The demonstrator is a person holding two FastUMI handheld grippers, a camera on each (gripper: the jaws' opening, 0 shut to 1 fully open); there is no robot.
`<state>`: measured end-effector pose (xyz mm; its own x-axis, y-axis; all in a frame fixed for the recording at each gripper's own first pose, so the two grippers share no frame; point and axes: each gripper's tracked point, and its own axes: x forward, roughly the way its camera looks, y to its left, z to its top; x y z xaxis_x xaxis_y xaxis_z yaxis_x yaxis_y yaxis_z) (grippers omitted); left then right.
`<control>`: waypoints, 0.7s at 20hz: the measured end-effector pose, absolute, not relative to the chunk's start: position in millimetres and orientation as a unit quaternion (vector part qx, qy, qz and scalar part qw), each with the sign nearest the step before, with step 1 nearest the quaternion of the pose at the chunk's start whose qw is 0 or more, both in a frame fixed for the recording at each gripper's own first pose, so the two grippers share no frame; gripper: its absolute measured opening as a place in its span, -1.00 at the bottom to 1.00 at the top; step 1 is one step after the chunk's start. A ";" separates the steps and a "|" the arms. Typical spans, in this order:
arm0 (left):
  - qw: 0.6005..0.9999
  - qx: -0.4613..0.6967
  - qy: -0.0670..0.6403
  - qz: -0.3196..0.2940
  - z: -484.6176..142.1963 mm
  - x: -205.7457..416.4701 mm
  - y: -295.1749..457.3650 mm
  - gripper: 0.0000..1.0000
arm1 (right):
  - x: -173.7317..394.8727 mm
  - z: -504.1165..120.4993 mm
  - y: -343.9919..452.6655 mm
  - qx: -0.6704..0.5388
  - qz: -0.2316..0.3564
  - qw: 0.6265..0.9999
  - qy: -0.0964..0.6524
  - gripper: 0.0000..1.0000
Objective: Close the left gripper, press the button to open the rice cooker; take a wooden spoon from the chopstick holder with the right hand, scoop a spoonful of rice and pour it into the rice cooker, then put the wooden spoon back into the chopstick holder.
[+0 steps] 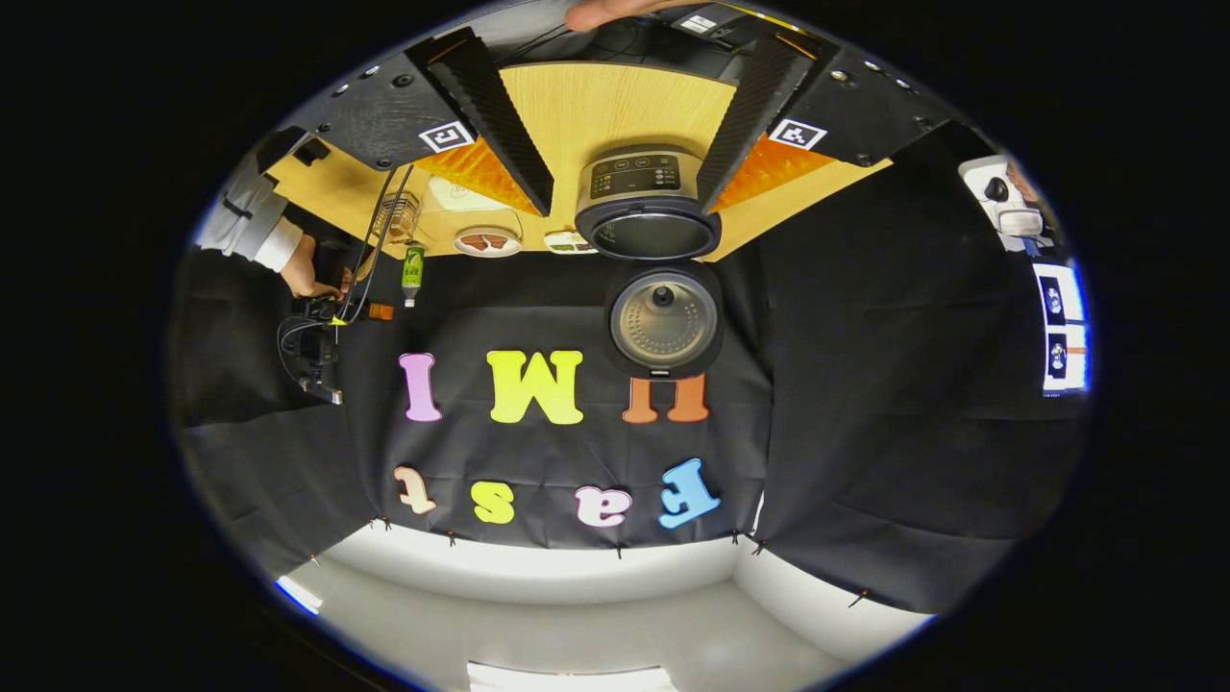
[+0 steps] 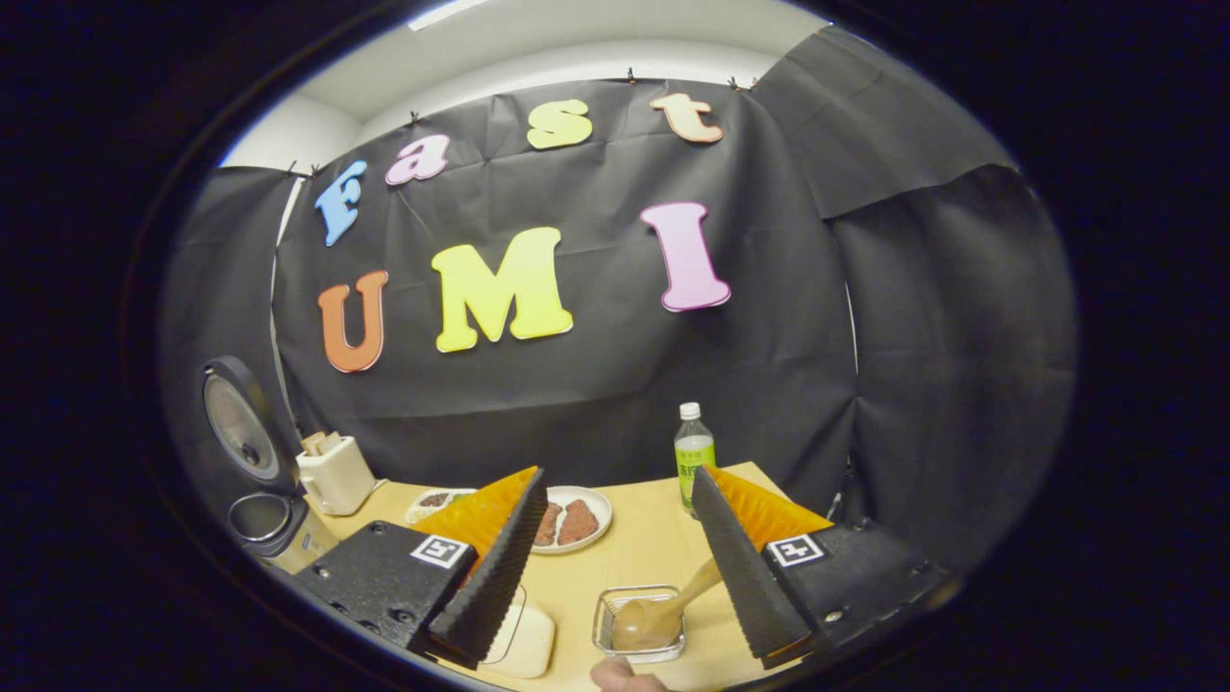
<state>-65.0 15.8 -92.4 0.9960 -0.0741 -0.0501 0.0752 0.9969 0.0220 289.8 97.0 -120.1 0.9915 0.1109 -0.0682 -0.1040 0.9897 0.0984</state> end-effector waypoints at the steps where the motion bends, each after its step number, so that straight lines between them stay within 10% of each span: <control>1: 0.999 0.010 0.023 -0.039 -89.0 -60.5 14.5 0.92 | 286.5 -114.7 96.4 0.047 0.054 0.997 0.032 0.95; 14: 0.997 0.030 0.062 -0.023 -81.2 41.5 25.9 0.92 | 167.5 -57.1 98.0 0.020 0.061 0.998 -0.021 0.98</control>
<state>41.5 25.9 -81.2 0.9914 -0.0413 -0.1241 0.0487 0.9972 0.0569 167.5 98.0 -57.1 0.9917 0.1206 0.0445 -0.1223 0.9918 0.0377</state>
